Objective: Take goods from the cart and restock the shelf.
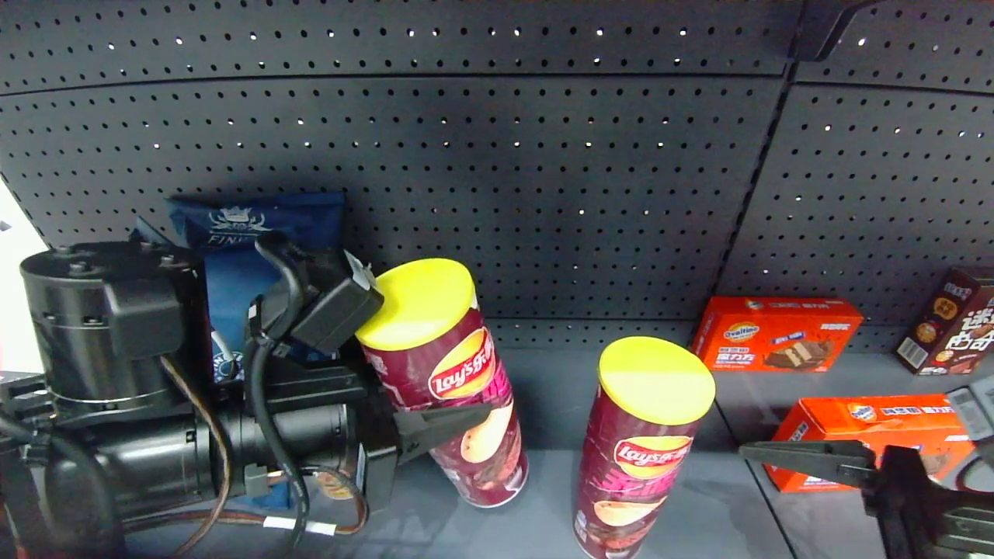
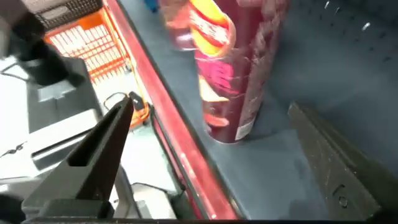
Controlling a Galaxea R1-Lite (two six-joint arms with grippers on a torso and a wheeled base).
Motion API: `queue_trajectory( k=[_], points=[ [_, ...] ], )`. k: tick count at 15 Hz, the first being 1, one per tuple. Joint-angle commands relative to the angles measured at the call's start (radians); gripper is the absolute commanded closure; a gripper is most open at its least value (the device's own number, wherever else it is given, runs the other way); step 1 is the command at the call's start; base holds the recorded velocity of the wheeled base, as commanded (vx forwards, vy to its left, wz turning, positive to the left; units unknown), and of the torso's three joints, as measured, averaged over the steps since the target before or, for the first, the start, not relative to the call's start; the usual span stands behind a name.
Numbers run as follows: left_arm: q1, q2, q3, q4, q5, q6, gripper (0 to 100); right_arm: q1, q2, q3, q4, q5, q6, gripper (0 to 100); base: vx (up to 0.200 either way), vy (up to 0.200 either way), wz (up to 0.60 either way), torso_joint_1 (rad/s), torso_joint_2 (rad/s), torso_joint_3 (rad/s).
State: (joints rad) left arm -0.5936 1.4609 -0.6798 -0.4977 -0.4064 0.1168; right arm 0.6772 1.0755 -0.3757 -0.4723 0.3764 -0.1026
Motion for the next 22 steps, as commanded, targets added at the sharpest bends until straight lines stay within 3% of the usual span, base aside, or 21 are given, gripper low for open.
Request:
queue_trajectory(
  k=[1, 3, 6, 7, 9, 11, 12, 13, 14, 16, 19, 20, 21, 22],
  points=[
    [-0.008, 0.038, -0.038, 0.002, 0.050, 0.007, 100, 0.033, -0.170, -0.060, 0.060, -0.027, 0.000, 0, 0.000, 0.000, 0.00, 0.000, 0.00, 0.000],
    [-0.020, 0.041, -0.052, 0.021, 0.063, 0.006, 100, 0.033, -0.218, -0.061, 0.083, -0.030, 0.004, 0, 0.000, 0.000, 0.00, 0.000, 0.00, 0.000],
    [-0.026, 0.042, -0.152, 0.180, 0.083, 0.029, 100, 0.031, -0.267, -0.061, 0.120, -0.031, 0.038, 0, 0.000, 0.000, 0.00, 0.000, 0.00, 0.000],
    [-0.026, 0.067, -0.227, 0.254, 0.077, 0.043, 100, 0.031, -0.276, -0.060, 0.118, -0.034, 0.055, 0, 0.000, 0.000, 0.00, 0.000, 0.00, 0.000],
    [-0.015, 0.121, -0.285, 0.272, 0.095, 0.060, 100, 0.033, -0.286, -0.060, 0.116, -0.036, 0.084, 0, 0.000, 0.000, 0.00, 0.000, 0.00, 0.000],
    [-0.018, 0.181, -0.317, 0.260, 0.124, 0.112, 100, 0.031, -0.292, -0.063, 0.115, -0.037, 0.089, 0, 0.000, 0.000, 0.00, 0.000, 0.00, 0.000],
    [-0.020, 0.204, -0.322, 0.248, 0.121, 0.112, 100, 0.030, -0.293, -0.060, 0.115, -0.037, 0.089, 0, 0.000, 0.000, 0.00, 0.000, 0.00, 0.000],
    [-0.023, 0.230, -0.328, 0.217, 0.115, 0.115, 100, 0.031, -0.293, -0.058, 0.115, -0.037, 0.096, 0, 0.000, 0.000, 0.00, 0.000, 0.00, 0.000],
    [-0.023, 0.248, -0.371, 0.212, 0.064, 0.110, 100, 0.031, -0.299, -0.060, 0.115, -0.037, 0.115, 0, 0.000, 0.000, 0.00, 0.000, 0.00, 0.000],
    [-0.015, 0.277, -0.463, 0.337, 0.037, 0.115, 100, 0.030, -0.301, -0.060, 0.115, -0.037, 0.124, 0, 0.000, 0.000, 0.00, 0.000, 0.00, 0.000],
    [0.005, 0.328, -0.543, 0.376, -0.017, 0.119, 100, 0.028, -0.305, -0.048, 0.115, -0.039, 0.142, 0, 0.000, 0.000, 0.00, 0.000, 0.00, 0.000],
    [0.018, 0.351, -0.584, 0.418, -0.046, 0.165, 100, 0.028, -0.305, -0.048, 0.115, -0.039, 0.150, 0, 0.000, 0.000, 0.00, 0.000, 0.00, 0.000],
    [0.025, 0.357, -0.604, 0.453, -0.052, 0.181, 100, 0.028, -0.305, -0.049, 0.115, -0.039, 0.152, 0, 0.000, 0.000, 0.00, 0.000, 0.00, 0.000],
    [0.031, 0.372, -0.673, 0.576, -0.060, 0.225, 100, 0.028, -0.305, -0.051, 0.115, -0.039, 0.152, 0, 0.000, 0.000, 0.00, 0.000, 0.00, 0.000]
  ],
)
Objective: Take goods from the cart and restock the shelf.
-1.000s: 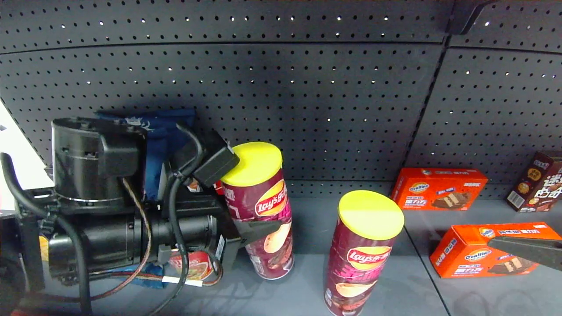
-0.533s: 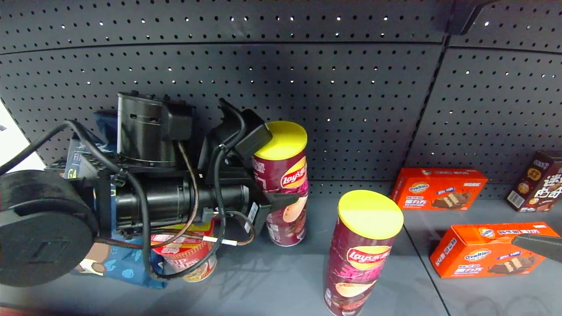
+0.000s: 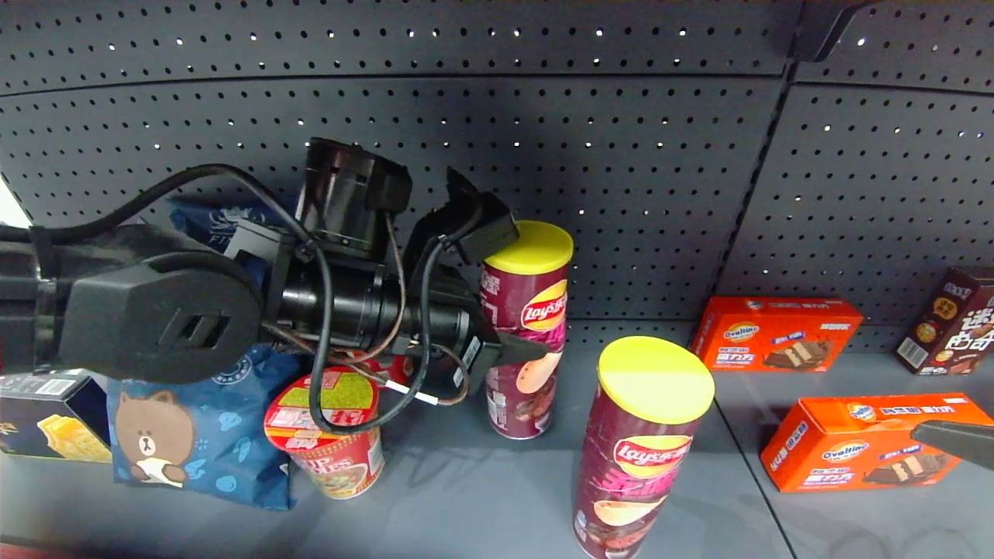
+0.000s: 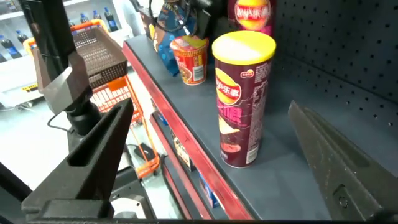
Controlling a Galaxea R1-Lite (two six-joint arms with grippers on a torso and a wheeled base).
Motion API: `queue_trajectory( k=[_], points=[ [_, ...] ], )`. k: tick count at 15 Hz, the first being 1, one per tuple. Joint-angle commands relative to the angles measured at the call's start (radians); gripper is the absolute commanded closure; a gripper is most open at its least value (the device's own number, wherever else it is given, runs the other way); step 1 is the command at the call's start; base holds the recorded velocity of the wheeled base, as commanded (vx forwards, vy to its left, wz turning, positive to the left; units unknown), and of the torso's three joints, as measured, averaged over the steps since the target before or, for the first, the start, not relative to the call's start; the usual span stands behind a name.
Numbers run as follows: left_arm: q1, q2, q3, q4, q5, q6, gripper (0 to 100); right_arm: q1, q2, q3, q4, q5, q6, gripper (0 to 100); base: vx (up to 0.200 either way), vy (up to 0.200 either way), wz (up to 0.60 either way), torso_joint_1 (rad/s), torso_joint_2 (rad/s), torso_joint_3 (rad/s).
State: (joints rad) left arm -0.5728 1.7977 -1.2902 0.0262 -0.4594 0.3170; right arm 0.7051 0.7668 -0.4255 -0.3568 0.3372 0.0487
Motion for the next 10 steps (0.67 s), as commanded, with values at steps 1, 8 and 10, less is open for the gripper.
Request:
queue_trajectory(
  k=[1, 8, 10],
  points=[
    [0.010, 0.060, -0.101, 0.086, -0.007, 0.036, 100, 0.001, 0.003, 0.001, -0.001, 0.000, 0.000, 0, 0.000, 0.000, 0.00, 0.000, 0.00, 0.000],
    [0.017, 0.187, -0.205, 0.028, 0.019, 0.027, 100, -0.001, 0.002, 0.002, -0.004, 0.000, 0.000, 0, 0.000, 0.000, 0.00, 0.000, 0.00, 0.000],
    [0.017, 0.224, -0.204, -0.055, 0.015, 0.027, 100, -0.001, 0.002, 0.004, -0.004, 0.000, 0.006, 0, 0.000, 0.000, 0.00, 0.000, 0.00, 0.000]
  ],
)
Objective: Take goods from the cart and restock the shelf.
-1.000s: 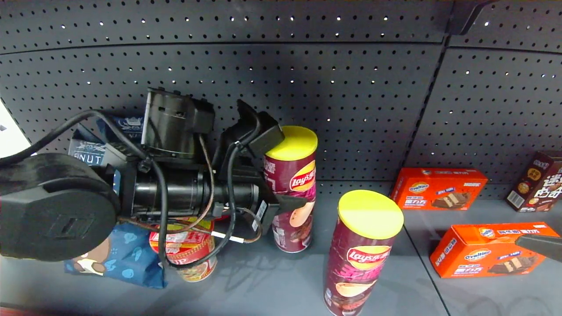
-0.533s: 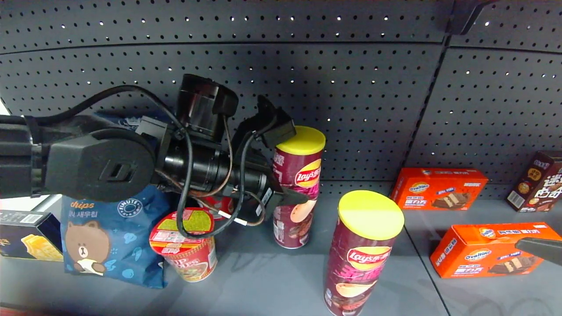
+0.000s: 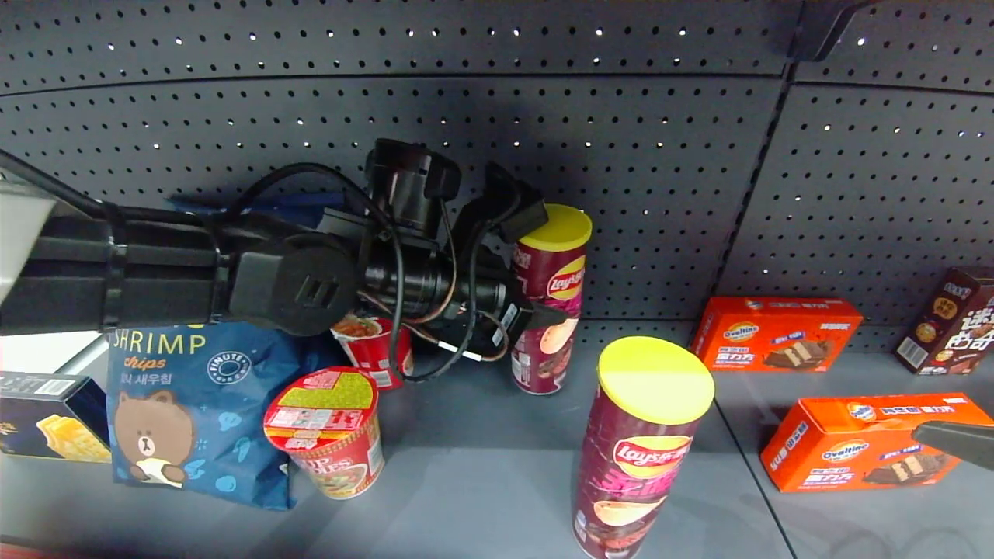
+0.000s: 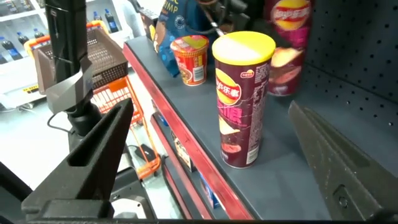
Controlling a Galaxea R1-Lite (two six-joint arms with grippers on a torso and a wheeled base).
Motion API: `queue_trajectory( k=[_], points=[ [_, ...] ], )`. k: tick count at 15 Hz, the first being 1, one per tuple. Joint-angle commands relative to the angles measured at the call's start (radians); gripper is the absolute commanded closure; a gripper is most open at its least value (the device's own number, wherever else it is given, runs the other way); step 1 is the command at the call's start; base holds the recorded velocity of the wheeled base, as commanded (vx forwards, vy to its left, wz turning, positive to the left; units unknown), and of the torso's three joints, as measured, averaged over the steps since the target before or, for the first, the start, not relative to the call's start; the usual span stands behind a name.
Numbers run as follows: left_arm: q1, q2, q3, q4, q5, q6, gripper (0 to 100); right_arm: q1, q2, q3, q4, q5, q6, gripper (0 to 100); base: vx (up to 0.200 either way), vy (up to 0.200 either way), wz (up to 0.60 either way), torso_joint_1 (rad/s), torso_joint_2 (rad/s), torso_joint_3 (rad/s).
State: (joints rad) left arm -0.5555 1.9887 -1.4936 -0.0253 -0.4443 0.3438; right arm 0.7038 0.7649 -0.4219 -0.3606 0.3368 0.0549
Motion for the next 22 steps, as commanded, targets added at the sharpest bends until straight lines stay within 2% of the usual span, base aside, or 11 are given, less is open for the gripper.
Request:
queue_trajectory(
  k=[1, 3, 4, 5, 8, 22],
  points=[
    [0.000, 0.044, -0.004, -0.010, -0.002, 0.001, 100, 0.000, 0.002, 0.002, -0.001, 0.001, 0.000, 0, 0.000, 0.000, 0.00, 0.000, 0.00, 0.000],
    [0.000, 0.058, -0.007, -0.013, -0.013, 0.003, 100, -0.001, 0.002, 0.009, -0.004, 0.001, 0.000, 0, 0.000, 0.000, 0.00, 0.000, 0.00, 0.000],
    [0.002, 0.065, -0.013, -0.013, -0.045, 0.003, 100, -0.001, 0.002, 0.018, -0.014, 0.001, 0.000, 0, 0.000, 0.000, 0.00, 0.000, 0.00, 0.000],
    [0.003, 0.076, -0.019, -0.022, -0.048, 0.003, 100, -0.001, 0.002, 0.025, -0.014, 0.001, 0.000, 0, 0.000, 0.000, 0.00, 0.000, 0.00, 0.000],
    [0.002, 0.104, -0.036, -0.047, -0.048, 0.001, 100, 0.000, 0.001, 0.029, -0.014, 0.001, 0.000, 0, 0.000, 0.000, 0.00, 0.000, 0.00, 0.000],
    [0.008, 0.179, -0.108, -0.048, -0.036, 0.011, 100, 0.000, -0.029, 0.064, -0.012, 0.001, -0.001, 0, 0.000, 0.000, 0.00, 0.000, 0.00, 0.000]
  ],
)
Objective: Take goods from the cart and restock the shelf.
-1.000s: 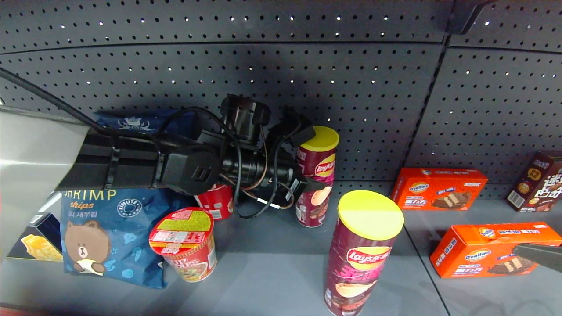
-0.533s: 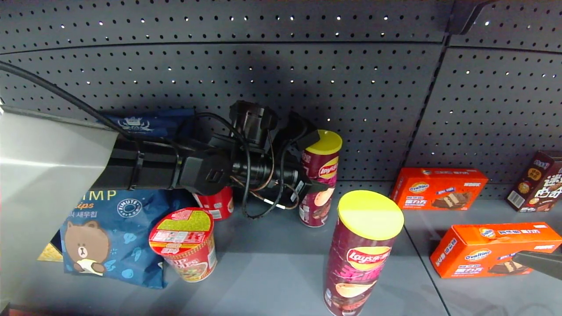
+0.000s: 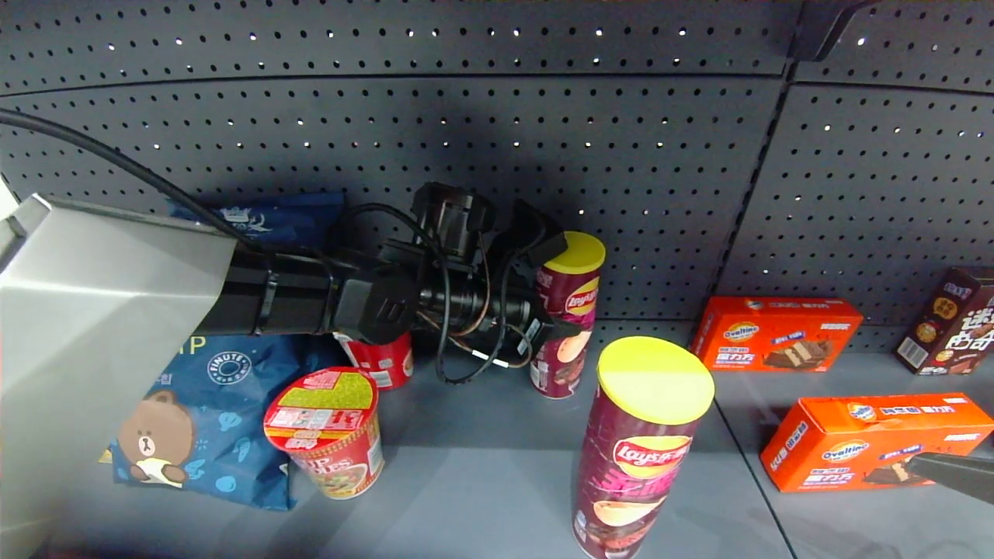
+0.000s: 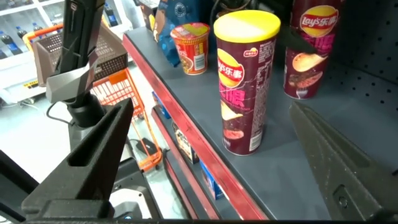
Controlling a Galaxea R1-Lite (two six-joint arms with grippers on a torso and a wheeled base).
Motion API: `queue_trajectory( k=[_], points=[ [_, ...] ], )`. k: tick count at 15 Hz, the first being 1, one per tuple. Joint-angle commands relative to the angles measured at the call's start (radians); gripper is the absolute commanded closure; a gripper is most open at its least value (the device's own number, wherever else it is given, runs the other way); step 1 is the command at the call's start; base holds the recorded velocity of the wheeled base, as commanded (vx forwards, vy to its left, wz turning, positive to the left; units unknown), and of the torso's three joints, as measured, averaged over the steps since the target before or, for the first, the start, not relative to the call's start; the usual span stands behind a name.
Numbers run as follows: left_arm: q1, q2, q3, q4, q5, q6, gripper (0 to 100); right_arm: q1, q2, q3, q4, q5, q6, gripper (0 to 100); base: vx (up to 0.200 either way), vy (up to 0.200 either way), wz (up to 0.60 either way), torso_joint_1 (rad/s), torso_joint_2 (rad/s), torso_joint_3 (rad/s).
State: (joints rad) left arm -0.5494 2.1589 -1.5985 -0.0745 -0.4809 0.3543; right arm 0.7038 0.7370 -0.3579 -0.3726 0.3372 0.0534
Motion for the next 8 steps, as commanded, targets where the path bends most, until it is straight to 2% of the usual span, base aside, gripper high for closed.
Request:
queue_trajectory(
  k=[1, 2, 3, 8],
  points=[
    [0.002, 0.013, -0.009, 0.001, 0.001, 0.000, 100, 0.000, -0.002, 0.004, 0.000, 0.000, 0.002, 0, 0.000, 0.000, 0.00, 0.000, 0.00, 0.000],
    [0.002, 0.016, -0.009, 0.001, 0.001, 0.000, 100, 0.000, -0.002, 0.004, 0.000, 0.000, 0.002, 0, 0.000, 0.000, 0.00, 0.000, 0.00, 0.000],
    [0.002, 0.018, -0.012, 0.001, 0.002, 0.000, 0, -0.001, -0.002, 0.007, 0.000, 0.000, 0.002, 0, 0.000, 0.000, 0.00, 0.000, 0.00, 0.000],
    [-0.001, 0.006, -0.006, 0.004, 0.001, 0.000, 0, -0.001, 0.002, 0.010, 0.001, 0.000, 0.003, 0, 0.000, 0.000, 0.00, 0.000, 0.00, 0.000]
  ],
)
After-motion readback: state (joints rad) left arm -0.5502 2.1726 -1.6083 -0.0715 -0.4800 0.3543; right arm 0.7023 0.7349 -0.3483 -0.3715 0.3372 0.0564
